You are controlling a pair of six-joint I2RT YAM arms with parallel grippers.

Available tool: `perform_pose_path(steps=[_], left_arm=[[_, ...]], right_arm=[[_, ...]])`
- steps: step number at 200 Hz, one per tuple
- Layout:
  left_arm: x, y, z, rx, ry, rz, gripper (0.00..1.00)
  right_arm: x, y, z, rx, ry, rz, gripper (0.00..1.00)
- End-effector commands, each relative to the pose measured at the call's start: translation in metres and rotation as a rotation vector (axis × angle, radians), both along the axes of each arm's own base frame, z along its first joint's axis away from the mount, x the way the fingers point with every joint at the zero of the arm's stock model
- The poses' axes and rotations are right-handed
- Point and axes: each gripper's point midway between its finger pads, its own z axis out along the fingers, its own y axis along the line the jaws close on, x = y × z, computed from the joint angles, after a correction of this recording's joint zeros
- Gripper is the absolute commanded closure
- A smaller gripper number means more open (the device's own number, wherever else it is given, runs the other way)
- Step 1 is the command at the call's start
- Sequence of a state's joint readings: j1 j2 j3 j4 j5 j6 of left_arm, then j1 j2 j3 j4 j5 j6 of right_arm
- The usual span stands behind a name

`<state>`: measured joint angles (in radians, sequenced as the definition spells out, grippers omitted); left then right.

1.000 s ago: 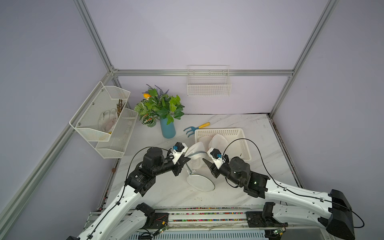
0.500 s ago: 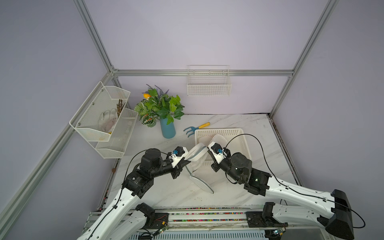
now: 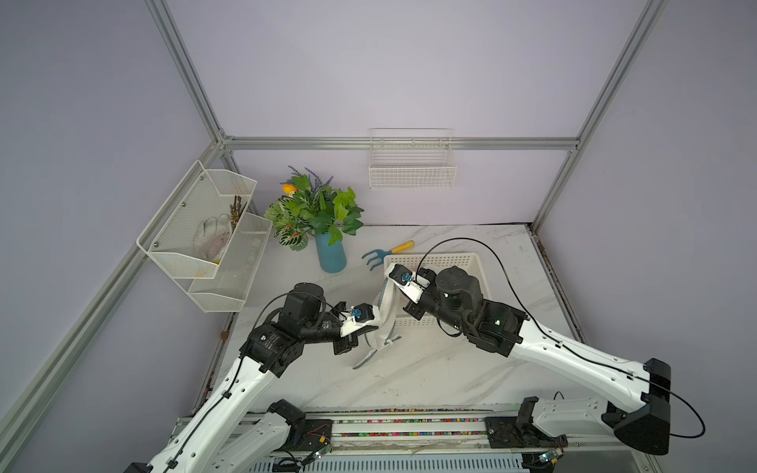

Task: Turn the laundry bag inside out
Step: Turn over the laundry bag.

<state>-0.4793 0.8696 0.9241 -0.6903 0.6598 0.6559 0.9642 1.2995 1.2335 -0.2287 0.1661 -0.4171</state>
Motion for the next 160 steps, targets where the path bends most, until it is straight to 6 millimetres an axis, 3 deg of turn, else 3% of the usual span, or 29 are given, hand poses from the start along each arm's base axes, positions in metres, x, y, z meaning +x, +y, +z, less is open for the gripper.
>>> perform_pose_path(steps=[1, 16, 39, 81, 106, 135, 160], left_arm=[[-0.028, -0.003, 0.001, 0.006, -0.011, -0.150, 1.00], [-0.033, -0.005, 0.007, -0.010, -0.042, -0.191, 1.00], [-0.037, -0.004, 0.013, -0.017, -0.096, -0.210, 1.00], [-0.030, 0.001, 0.021, -0.052, -0.202, -0.141, 1.00], [-0.020, 0.006, 0.037, -0.164, -0.284, -0.024, 1.00], [-0.024, 0.005, 0.056, -0.324, -0.274, 0.005, 1.00], [-0.027, 0.004, 0.068, -0.432, -0.245, 0.011, 1.00]], right_arm=[[-0.002, 0.006, -0.004, -0.052, 0.038, 0.079, 1.00], [0.000, 0.012, -0.022, -0.074, 0.113, 0.114, 0.99], [-0.004, 0.017, -0.044, -0.070, 0.258, 0.171, 0.83], [-0.006, 0.002, -0.074, 0.008, 0.486, 0.152, 0.59], [0.002, -0.019, -0.081, 0.091, 0.570, 0.041, 0.48], [-0.016, -0.026, -0.078, 0.220, 0.656, 0.065, 0.41], [-0.021, -0.037, -0.080, 0.285, 0.716, 0.018, 0.39]])
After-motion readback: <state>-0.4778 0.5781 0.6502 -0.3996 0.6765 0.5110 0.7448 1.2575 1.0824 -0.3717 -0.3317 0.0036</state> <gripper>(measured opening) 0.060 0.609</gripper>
